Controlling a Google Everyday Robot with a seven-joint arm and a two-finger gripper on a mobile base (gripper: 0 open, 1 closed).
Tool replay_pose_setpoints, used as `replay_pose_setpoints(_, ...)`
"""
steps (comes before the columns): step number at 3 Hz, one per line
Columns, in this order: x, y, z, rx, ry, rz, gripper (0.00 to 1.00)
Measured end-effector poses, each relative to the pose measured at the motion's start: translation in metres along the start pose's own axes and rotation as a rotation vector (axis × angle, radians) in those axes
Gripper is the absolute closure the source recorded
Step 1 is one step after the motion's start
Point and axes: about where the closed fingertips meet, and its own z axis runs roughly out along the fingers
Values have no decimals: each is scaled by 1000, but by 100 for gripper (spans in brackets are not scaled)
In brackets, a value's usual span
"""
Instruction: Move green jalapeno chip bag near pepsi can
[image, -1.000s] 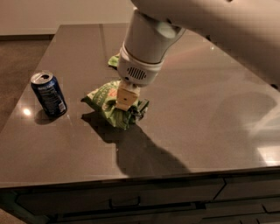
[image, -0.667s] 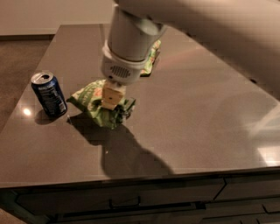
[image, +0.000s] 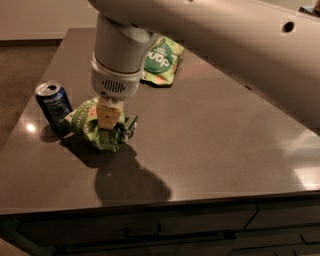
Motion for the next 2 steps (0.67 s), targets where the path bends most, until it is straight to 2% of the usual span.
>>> replay_pose_setpoints(1,-1,1,4,-10,2,-17,20)
replay_pose_setpoints(2,-1,2,2,-5,0,-18,0)
